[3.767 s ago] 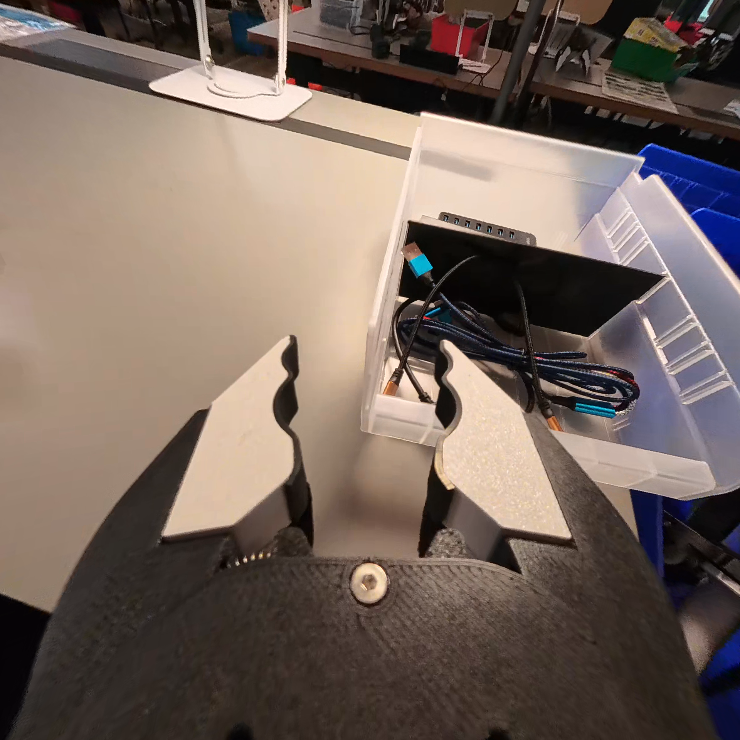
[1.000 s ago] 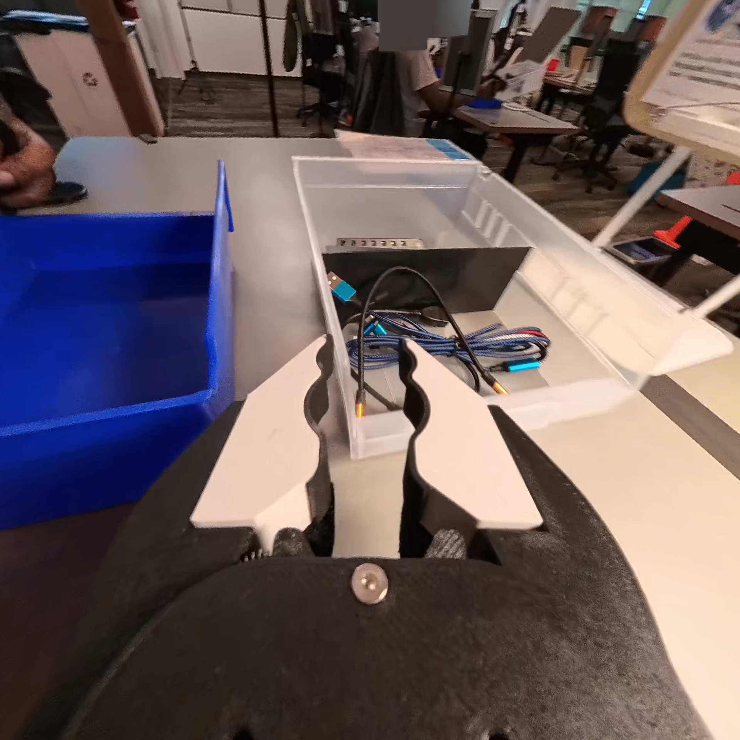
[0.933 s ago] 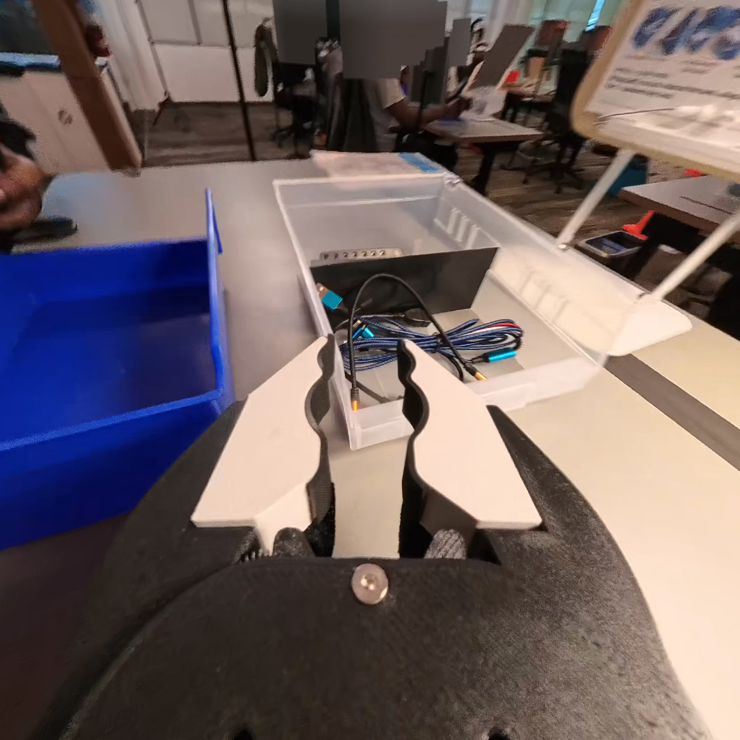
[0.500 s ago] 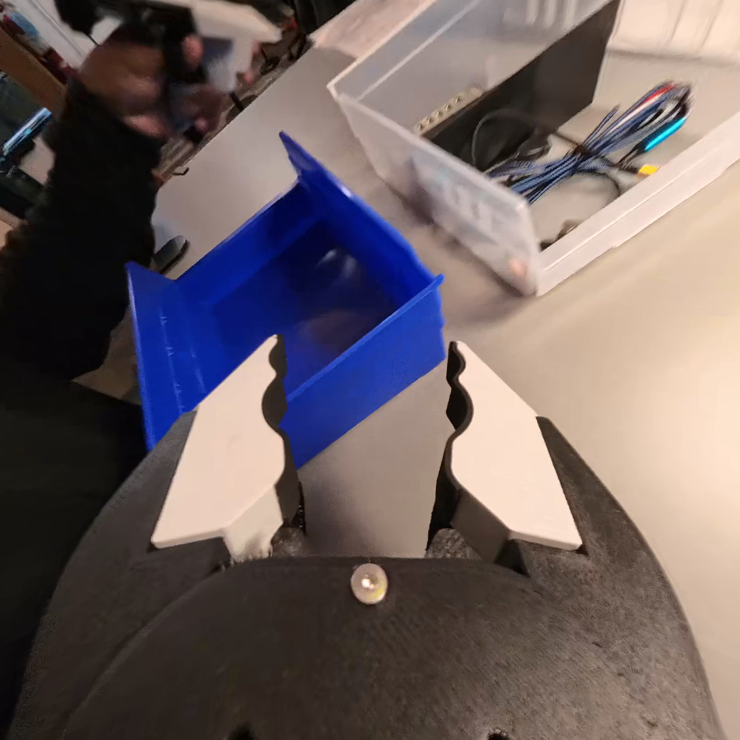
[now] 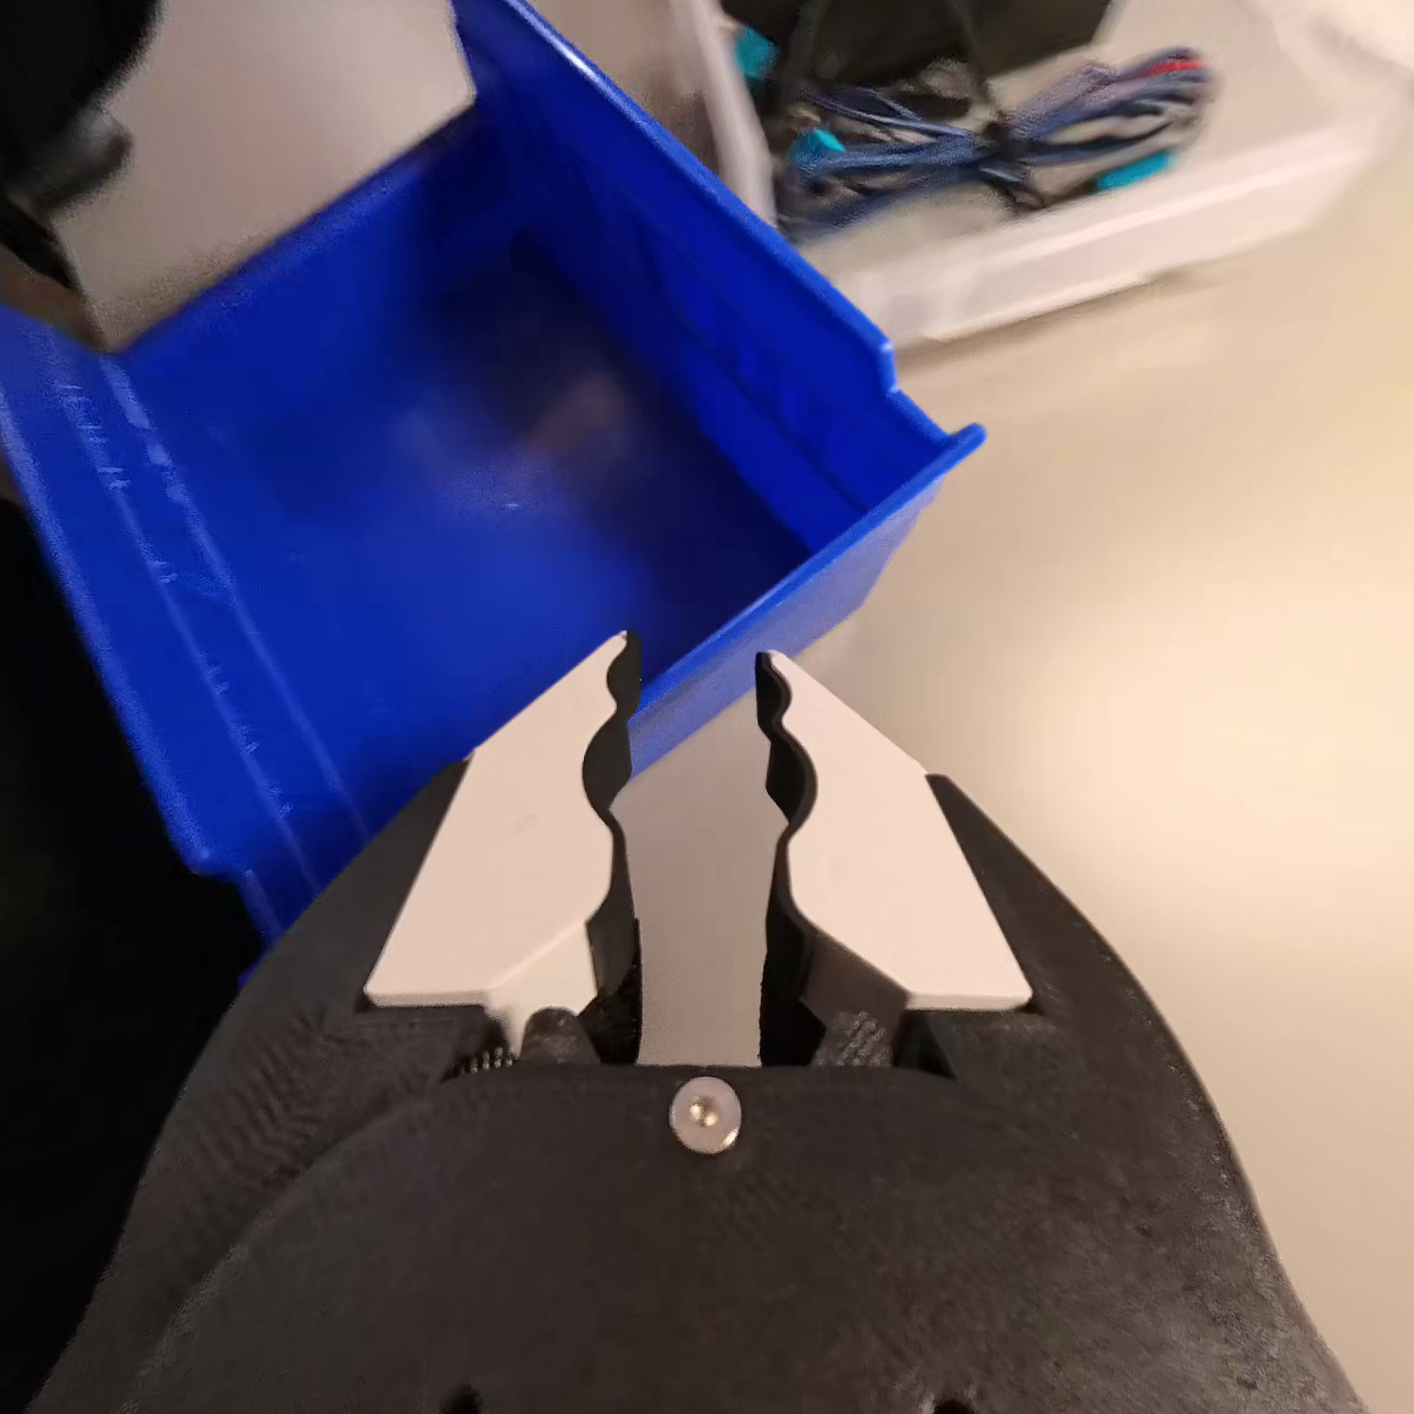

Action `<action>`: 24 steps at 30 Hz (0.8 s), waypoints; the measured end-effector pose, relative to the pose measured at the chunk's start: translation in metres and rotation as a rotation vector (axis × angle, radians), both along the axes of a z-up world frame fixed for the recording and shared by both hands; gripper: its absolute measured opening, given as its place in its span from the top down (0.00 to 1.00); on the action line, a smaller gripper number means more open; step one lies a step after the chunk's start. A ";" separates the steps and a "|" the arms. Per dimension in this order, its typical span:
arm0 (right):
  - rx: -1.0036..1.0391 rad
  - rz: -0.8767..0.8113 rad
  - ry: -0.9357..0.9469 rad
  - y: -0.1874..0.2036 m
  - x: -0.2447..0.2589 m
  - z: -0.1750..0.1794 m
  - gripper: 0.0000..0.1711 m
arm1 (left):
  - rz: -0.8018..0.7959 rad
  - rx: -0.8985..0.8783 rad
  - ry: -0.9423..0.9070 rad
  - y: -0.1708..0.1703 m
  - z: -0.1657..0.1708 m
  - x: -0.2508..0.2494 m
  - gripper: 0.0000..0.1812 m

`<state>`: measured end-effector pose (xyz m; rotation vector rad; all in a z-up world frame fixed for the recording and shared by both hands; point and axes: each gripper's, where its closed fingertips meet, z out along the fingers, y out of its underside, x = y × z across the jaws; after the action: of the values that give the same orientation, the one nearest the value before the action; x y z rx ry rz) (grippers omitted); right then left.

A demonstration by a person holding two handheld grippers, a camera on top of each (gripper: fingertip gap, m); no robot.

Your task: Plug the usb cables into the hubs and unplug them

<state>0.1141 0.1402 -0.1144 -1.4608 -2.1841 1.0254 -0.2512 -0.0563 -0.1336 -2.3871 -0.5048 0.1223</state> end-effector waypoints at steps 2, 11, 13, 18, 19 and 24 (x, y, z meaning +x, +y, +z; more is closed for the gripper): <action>0.117 -0.011 0.003 0.034 0.002 0.001 0.83 | 0.000 0.001 0.015 -0.019 0.000 -0.012 0.96; 0.572 -0.176 -0.056 0.180 0.001 0.010 0.84 | -0.042 -0.276 0.235 -0.147 0.008 -0.060 0.83; 0.562 -0.225 -0.024 0.183 -0.002 0.026 0.83 | 0.046 -0.422 0.364 -0.178 0.030 -0.070 0.77; 0.180 -0.057 0.017 0.073 -0.016 0.038 0.74 | 0.032 -0.321 0.491 -0.117 0.090 -0.013 0.72; 0.106 0.013 -0.011 0.042 -0.016 0.034 0.71 | -0.040 -0.226 0.421 -0.082 0.091 0.015 0.71; 0.043 0.269 -0.158 -0.069 -0.018 -0.009 0.62 | -0.311 -0.317 0.126 0.018 0.019 0.107 0.60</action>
<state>0.0965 0.0715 -0.1232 -1.2932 -2.5525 0.9658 -0.1438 -0.0385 -0.1151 -2.7122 -0.0525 0.2246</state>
